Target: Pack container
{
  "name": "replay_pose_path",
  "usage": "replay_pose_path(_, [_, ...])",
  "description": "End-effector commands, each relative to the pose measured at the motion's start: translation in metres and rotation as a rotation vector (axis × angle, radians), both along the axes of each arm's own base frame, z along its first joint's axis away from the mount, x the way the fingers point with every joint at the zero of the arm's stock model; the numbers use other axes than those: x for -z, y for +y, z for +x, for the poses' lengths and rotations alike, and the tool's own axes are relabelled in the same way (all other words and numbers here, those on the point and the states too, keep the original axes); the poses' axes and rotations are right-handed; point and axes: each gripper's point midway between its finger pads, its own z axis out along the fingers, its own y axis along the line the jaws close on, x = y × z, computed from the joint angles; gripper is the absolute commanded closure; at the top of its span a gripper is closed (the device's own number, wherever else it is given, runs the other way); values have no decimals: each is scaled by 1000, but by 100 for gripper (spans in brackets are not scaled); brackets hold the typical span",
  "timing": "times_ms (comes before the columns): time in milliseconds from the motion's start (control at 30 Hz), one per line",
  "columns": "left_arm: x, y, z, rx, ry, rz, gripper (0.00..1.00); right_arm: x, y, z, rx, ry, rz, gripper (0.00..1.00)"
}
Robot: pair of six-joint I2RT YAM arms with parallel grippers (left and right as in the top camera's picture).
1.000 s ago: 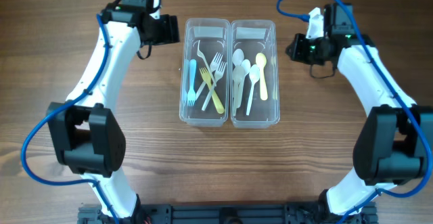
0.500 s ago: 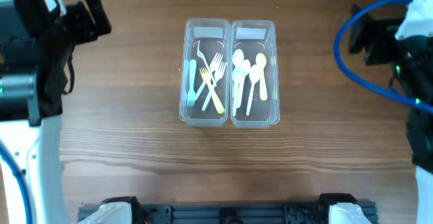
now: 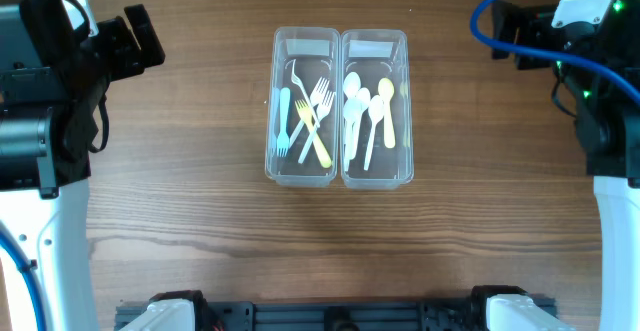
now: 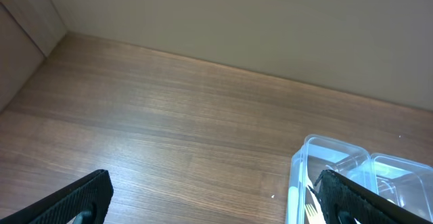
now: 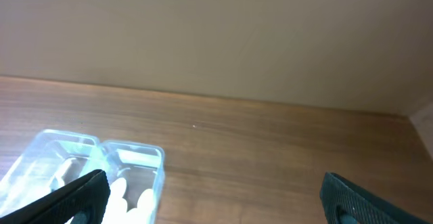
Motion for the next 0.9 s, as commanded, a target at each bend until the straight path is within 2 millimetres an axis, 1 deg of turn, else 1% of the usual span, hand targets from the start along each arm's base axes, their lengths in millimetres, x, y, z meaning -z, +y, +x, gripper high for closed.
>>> replay_pose_path(0, [-6, 5, -3, -11, -12, 23, 0, -21, 28, -19, -149, -55, 69, 0])
replay_pose_path(33, [-6, 5, -3, -11, -12, 23, 0, -21, 28, -25, -149, -50, 67, 0])
replay_pose_path(100, [-6, 5, -3, -11, -12, 23, 0, -31, 26, -34, -138, -78, 59, 0])
replay_pose_path(133, [-6, 5, -3, -11, -12, 23, 0, -38, 21, -40, -113, -103, 46, 0])
replay_pose_path(167, [-6, 5, -3, -11, -11, 23, 0, -49, 16, -50, -83, -138, 32, 0])
replay_pose_path(233, [-6, 5, -3, -11, -12, 23, 0, -75, 0, -79, 7, -225, -4, 0])
replay_pose_path(300, [-6, 5, -3, -11, -12, 23, 0, -87, -6, -105, 40, -269, -15, 0])
replay_pose_path(333, [-6, 5, -3, -11, -12, 23, 0, -86, -6, -115, 39, -266, -15, 0])
replay_pose_path(367, [-6, 5, -3, -11, -12, 23, 0, -81, -5, -122, 38, -245, -13, 0])
replay_pose_path(400, [-6, 5, -3, -11, -12, 23, 0, -65, -4, -125, 28, -203, -8, 0])
replay_pose_path(467, [-6, 5, -3, -11, -12, 23, 0, -31, -3, -118, 24, -143, -6, 0])
replay_pose_path(500, [-5, 5, -3, -11, -11, 23, 0, -13, -2, -113, 21, -142, 6, 0])
replay_pose_path(533, [-6, 5, -3, -11, -11, 23, 0, -4, -2, -110, 28, -157, 23, 0])
replay_pose_path(567, [-6, 5, -3, -11, -12, 23, 0, 10, 1, -107, 20, -203, 57, 0])
replay_pose_path(600, [-6, 5, -3, -11, -12, 23, 0, 19, 6, -108, -3, -233, 73, 0])
replay_pose_path(700, [-6, 5, -3, -11, -12, 23, 0, 47, 9, -124, -4, -317, 138, 0])
replay_pose_path(767, [-6, 5, -3, -11, -12, 23, 0, 68, 9, -141, 3, -350, 173, 0])
replay_pose_path(867, [-6, 5, -3, -11, -12, 23, 0, 95, 9, -162, 3, -394, 188, 0])
